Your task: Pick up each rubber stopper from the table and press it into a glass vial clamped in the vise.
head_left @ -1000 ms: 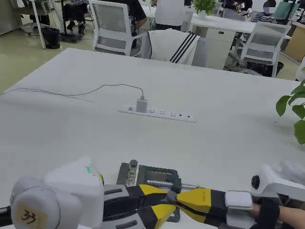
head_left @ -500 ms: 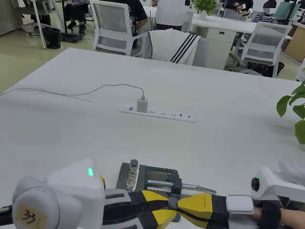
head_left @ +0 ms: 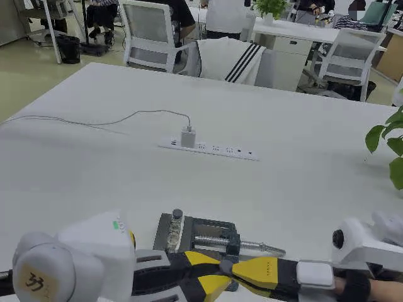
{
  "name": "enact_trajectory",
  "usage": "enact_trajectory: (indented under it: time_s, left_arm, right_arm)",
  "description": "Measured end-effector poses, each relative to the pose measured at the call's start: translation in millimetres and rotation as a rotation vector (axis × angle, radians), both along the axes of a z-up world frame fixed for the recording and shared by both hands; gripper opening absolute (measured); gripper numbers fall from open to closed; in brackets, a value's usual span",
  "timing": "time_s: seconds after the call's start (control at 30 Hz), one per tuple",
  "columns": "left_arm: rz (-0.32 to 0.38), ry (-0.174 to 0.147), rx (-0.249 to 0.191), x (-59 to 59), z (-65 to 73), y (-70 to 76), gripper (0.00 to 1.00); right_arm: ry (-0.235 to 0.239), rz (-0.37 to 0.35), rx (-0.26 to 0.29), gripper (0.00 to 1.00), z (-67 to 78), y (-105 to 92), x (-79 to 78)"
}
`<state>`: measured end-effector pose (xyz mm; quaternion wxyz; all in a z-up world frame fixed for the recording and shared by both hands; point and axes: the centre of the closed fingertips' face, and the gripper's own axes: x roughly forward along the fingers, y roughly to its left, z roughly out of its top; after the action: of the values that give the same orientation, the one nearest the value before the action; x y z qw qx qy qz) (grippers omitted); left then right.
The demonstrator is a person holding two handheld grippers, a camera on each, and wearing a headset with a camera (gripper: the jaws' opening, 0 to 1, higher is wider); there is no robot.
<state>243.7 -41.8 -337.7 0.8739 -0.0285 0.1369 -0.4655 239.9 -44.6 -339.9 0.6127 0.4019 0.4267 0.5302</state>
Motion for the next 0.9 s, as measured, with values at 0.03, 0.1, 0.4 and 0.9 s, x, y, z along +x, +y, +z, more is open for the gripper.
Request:
enact_trajectory:
  time_s: [0.03, 0.1, 0.4, 0.9]
  left_arm:
    - [0.0, 0.002, 0.0, -0.2, -0.3, 0.3, 0.05]
    - [0.002, 0.002, 0.005, -0.4, -1.4, 1.2, 0.05]
    - [0.001, 0.018, 0.011, -2.1, -6.6, 2.4, 0.05]
    - [-0.009, 0.034, 0.03, -5.6, -13.0, 2.9, 0.05]
  right_arm:
    - [-0.015, -0.013, -0.012, 0.17, -1.5, -0.5, 2.8]
    - [-0.074, -0.022, -0.04, 0.29, -4.6, -2.0, 6.2]
    - [-0.313, 0.005, -0.177, 0.81, -18.7, -5.8, 9.5]
    - [-0.565, 0.127, -0.333, 0.99, -20.3, -8.0, 9.7]
